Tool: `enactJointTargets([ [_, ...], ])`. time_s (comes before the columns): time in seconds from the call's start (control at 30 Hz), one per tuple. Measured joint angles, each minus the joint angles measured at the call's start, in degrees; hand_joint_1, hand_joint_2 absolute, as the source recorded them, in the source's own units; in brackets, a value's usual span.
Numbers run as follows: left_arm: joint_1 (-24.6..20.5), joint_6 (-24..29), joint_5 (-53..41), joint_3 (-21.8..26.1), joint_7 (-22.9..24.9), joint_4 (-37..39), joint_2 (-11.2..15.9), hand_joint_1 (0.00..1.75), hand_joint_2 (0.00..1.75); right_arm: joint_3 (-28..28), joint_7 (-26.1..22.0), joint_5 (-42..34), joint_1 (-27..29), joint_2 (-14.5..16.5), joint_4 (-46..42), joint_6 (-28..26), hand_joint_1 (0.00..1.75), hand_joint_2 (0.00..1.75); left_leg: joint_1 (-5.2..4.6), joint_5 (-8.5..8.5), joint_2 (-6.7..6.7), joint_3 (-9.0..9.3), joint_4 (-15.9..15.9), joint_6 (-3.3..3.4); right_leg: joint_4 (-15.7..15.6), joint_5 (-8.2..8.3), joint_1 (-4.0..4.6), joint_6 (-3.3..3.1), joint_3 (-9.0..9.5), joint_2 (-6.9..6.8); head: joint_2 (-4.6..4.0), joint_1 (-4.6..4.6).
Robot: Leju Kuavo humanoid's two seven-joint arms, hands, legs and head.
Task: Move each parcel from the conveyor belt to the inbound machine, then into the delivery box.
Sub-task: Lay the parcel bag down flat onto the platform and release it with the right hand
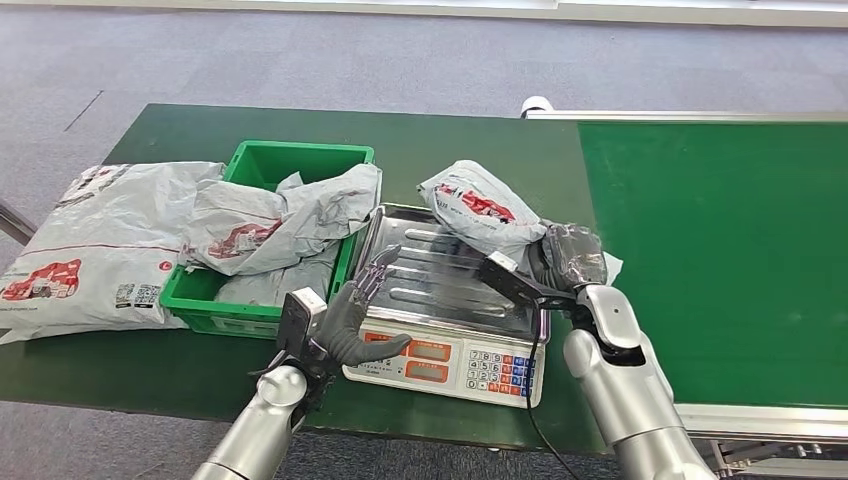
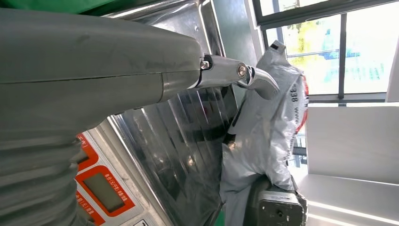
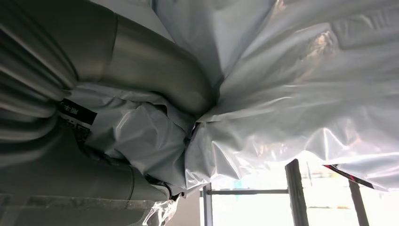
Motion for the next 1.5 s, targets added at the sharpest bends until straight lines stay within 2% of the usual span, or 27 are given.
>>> enactJointTargets([
  [0.27,0.00,0.01,-0.01,0.00,0.01,0.00,0.00,0.00,1.75,0.00,0.13,0.00,-0.79,-0.01,1.76,0.65,1.68,1.75,0.00,0.01,0.01,0.08,0.00,0.00,0.00,0.00,0.00,0.00,0.09,0.00,0.00,0.00],
  [0.4,0.00,0.33,0.04,0.00,0.03,0.00,-0.01,0.00,1.75,0.00,0.53,-0.21,-1.35,-0.01,2.83,2.13,1.61,1.75,0.00,0.01,0.01,0.13,0.00,0.01,0.00,0.01,0.00,0.01,0.14,0.00,0.00,0.00],
  [0.5,-0.02,0.65,0.77,0.00,-0.15,0.02,-0.07,0.00,1.75,0.00,-2.57,-2.10,-1.71,-0.02,3.89,3.10,1.63,1.75,0.00,0.01,0.02,0.20,0.00,0.01,-0.01,0.01,0.00,0.01,0.21,0.01,0.00,0.00],
  [0.73,-0.03,0.71,1.89,0.00,-0.82,0.04,-0.13,0.00,1.75,0.82,-14.03,-11.11,-1.22,-0.22,4.29,6.34,1.66,1.75,0.00,-0.01,0.30,0.32,0.00,-0.02,-0.01,0.03,0.02,0.00,0.21,0.22,0.00,0.00],
  [0.93,-0.03,1.08,2.19,0.00,-0.82,0.04,-0.13,0.00,1.75,2.52,-15.38,-13.58,-1.09,-0.79,3.95,7.49,1.71,1.75,0.01,-0.05,0.41,0.36,-0.01,-0.08,0.00,0.05,0.12,-0.05,0.19,0.34,0.00,0.00],
  [1.27,-0.04,1.20,2.40,0.00,-0.81,0.15,-0.13,0.00,1.75,3.68,-15.82,-14.50,-1.15,-1.47,3.95,7.43,1.68,1.75,0.08,-0.06,0.42,0.36,-0.01,-0.09,0.01,0.04,0.11,-0.05,0.19,0.35,0.00,0.00],
  [1.33,-0.03,1.20,2.40,0.00,-0.81,0.15,-0.13,0.00,1.75,3.77,-15.86,-14.51,-1.15,-1.52,3.95,7.43,1.54,1.75,0.08,-0.06,0.42,0.36,-0.01,-0.09,0.01,0.04,0.10,-0.05,0.19,0.35,0.00,0.00],
  [1.4,-0.03,1.21,2.40,0.00,-0.81,0.15,-0.13,0.00,1.75,3.86,-15.86,-14.52,-1.15,-1.56,3.95,7.44,1.25,1.75,0.08,-0.06,0.42,0.36,-0.01,-0.09,0.01,0.04,0.10,-0.05,0.19,0.35,0.00,0.00],
  [1.43,-0.03,1.21,2.40,0.00,-0.81,0.15,-0.13,0.00,1.75,3.89,-15.86,-14.54,-1.15,-1.58,3.95,7.46,1.00,1.75,0.08,-0.06,0.42,0.36,-0.01,-0.09,0.00,0.04,0.11,-0.05,0.19,0.35,0.00,0.00],
  [1.5,-0.03,1.22,2.42,0.00,-0.81,0.15,-0.13,0.00,1.75,3.93,-15.88,-14.74,-1.15,-1.62,3.95,7.63,0.40,1.75,0.08,-0.06,0.42,0.36,-0.01,-0.09,0.00,0.04,0.11,-0.05,0.19,0.35,0.00,0.00],
])
